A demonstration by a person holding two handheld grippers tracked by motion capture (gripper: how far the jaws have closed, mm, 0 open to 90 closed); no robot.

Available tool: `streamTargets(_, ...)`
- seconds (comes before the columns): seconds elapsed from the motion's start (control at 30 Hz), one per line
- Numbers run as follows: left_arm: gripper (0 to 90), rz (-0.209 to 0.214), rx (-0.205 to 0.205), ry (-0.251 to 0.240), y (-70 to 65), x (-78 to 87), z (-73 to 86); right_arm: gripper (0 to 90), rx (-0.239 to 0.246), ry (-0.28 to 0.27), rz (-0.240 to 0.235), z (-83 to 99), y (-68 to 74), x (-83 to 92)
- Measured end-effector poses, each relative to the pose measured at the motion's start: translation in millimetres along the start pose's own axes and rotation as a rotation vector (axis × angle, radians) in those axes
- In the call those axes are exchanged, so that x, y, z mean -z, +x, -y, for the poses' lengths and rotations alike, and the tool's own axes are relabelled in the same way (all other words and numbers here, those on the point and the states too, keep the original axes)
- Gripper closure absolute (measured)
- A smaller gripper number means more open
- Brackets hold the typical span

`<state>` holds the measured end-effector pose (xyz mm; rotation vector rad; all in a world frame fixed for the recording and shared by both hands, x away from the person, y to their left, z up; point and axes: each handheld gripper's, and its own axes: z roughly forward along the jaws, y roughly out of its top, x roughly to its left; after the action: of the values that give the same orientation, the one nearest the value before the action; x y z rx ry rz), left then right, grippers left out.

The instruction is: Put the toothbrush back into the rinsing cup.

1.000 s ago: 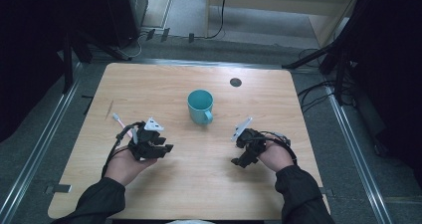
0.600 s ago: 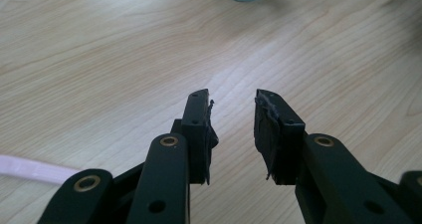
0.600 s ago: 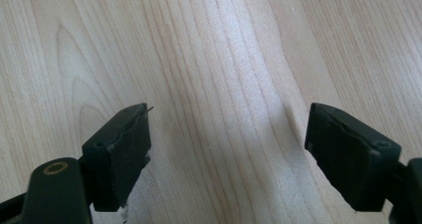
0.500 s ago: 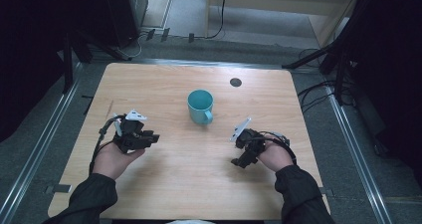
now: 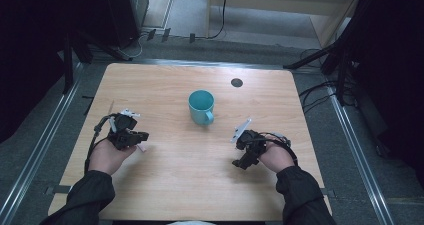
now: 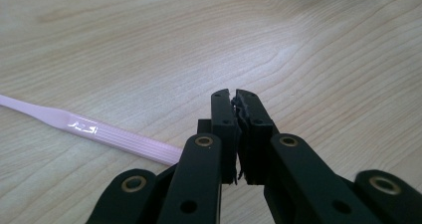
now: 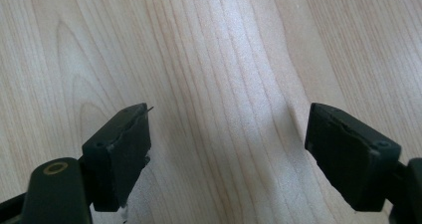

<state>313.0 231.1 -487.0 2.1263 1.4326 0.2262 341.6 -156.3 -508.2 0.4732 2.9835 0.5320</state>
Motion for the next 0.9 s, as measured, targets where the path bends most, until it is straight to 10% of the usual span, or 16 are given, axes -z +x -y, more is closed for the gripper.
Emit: streamTargets(0.9,88.8,-0.024,0.059,0.075,24.9,-18.5,5.6,18.5,0.017,0.011,-0.002,-1.7,0.4,-1.9)
